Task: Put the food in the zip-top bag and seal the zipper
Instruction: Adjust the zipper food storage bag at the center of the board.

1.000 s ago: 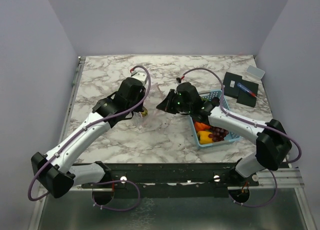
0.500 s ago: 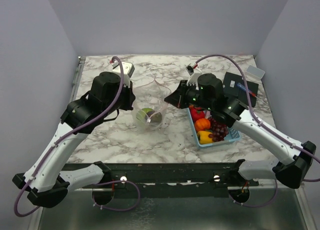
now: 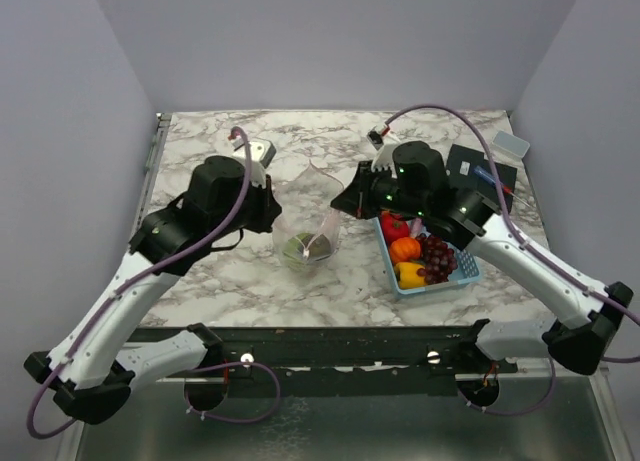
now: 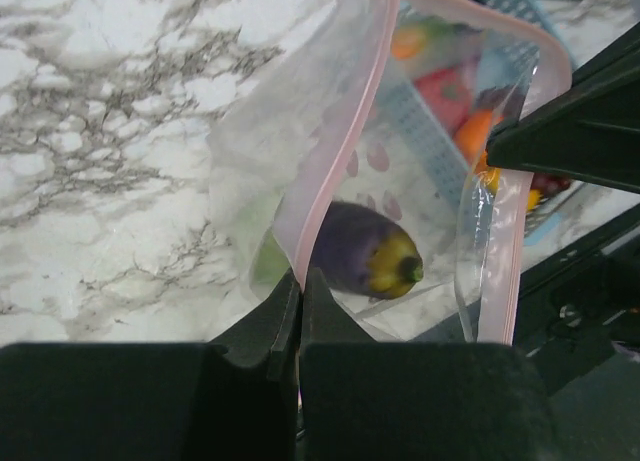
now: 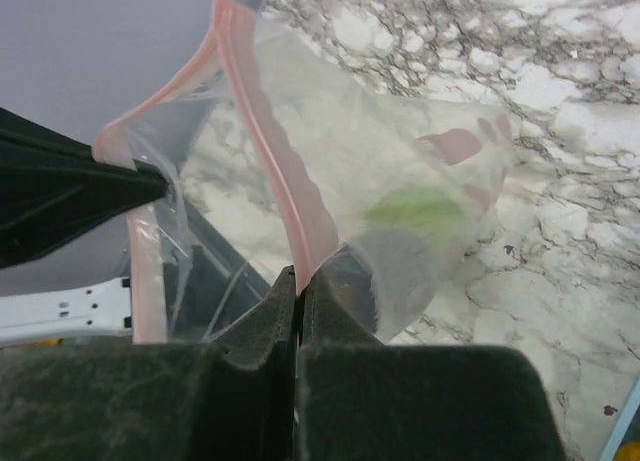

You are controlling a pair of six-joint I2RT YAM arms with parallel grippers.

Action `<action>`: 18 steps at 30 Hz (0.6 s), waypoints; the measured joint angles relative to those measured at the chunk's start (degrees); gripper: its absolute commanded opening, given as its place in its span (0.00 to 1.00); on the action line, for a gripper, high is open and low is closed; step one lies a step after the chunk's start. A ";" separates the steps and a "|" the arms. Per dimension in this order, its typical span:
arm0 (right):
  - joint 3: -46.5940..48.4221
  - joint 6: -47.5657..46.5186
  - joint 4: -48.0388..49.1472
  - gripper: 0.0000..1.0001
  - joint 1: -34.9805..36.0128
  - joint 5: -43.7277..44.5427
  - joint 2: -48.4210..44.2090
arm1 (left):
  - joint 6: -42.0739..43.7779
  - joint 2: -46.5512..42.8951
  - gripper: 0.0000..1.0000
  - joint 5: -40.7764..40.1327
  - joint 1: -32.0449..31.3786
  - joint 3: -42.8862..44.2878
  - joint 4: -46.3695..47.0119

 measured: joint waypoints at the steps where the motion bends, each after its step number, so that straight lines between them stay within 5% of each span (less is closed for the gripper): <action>1: 0.02 -0.02 0.09 0.01 -0.20 0.33 1.46 | -0.02 0.72 0.00 -0.66 0.00 -2.10 0.94; 9: 0.55 0.74 -0.37 0.01 -2.86 3.21 15.98 | -0.37 14.95 0.00 -2.71 4.90 -13.99 8.07; 18: 5.05 0.76 -1.14 0.01 -2.82 5.49 11.50 | -0.68 8.39 0.00 -2.69 6.01 -11.39 9.55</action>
